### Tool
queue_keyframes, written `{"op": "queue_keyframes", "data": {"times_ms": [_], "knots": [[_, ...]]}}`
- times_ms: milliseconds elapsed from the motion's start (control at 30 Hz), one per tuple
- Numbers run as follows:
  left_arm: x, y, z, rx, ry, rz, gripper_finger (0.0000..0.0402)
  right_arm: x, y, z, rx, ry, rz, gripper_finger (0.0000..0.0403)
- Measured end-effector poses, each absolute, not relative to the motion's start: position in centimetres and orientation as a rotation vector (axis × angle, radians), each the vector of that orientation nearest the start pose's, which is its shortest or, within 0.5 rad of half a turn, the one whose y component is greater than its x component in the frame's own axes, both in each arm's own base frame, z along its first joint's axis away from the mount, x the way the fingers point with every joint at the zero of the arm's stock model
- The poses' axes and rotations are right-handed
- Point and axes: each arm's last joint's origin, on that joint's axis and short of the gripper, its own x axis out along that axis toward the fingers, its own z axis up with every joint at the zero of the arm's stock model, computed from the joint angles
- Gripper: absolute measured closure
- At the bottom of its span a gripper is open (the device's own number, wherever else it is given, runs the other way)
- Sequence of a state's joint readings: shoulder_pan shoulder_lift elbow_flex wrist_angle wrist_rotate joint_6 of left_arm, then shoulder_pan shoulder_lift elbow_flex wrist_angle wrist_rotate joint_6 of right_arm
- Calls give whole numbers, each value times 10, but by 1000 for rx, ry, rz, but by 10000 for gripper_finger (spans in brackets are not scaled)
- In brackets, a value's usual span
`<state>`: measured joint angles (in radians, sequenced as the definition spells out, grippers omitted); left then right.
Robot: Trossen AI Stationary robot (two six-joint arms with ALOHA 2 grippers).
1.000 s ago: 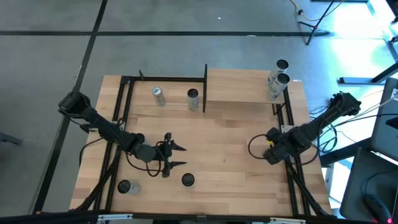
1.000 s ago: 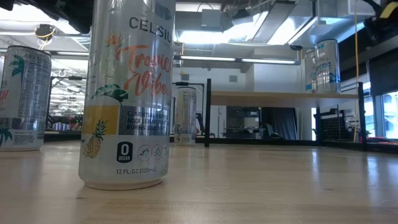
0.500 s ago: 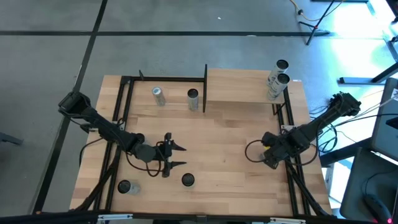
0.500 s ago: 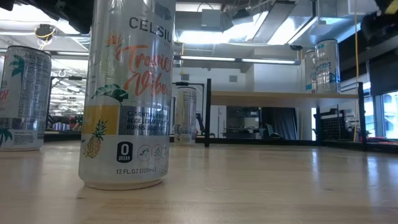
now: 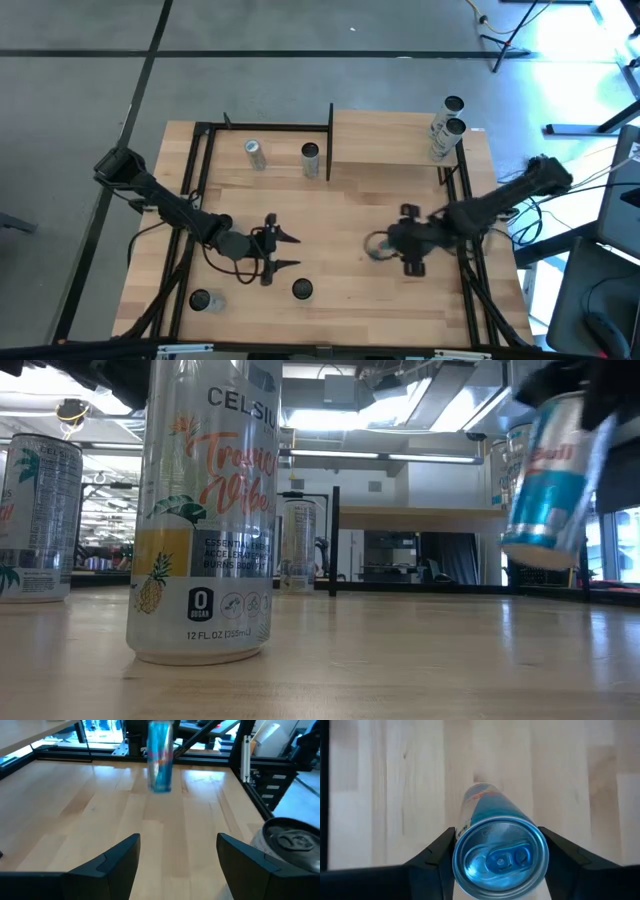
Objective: Place canned beverage on shelf
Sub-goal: Put the blue soda can on the shelf
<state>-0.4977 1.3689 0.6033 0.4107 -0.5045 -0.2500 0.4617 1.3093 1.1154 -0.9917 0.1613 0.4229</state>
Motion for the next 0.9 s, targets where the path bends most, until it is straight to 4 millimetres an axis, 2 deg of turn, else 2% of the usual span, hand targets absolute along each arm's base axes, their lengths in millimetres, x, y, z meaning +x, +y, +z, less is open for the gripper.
{"op": "queue_keyframes", "data": {"times_ms": [167,367,567,733,833,900], "knots": [[248,-117,204,-58,308,3,154,260,93,274,-151,1321,150,203],[250,-111,204,-71,309,13,154,290,96,268,-359,1428,283,203],[250,-113,204,-79,317,-35,154,300,108,249,-451,1459,406,203],[251,-113,205,-68,306,-57,154,304,117,248,-452,1399,461,203],[251,-114,205,-65,307,-62,154,304,116,249,-444,1398,436,203],[251,-114,205,-58,309,-78,154,304,116,248,-434,1401,427,180]]}}
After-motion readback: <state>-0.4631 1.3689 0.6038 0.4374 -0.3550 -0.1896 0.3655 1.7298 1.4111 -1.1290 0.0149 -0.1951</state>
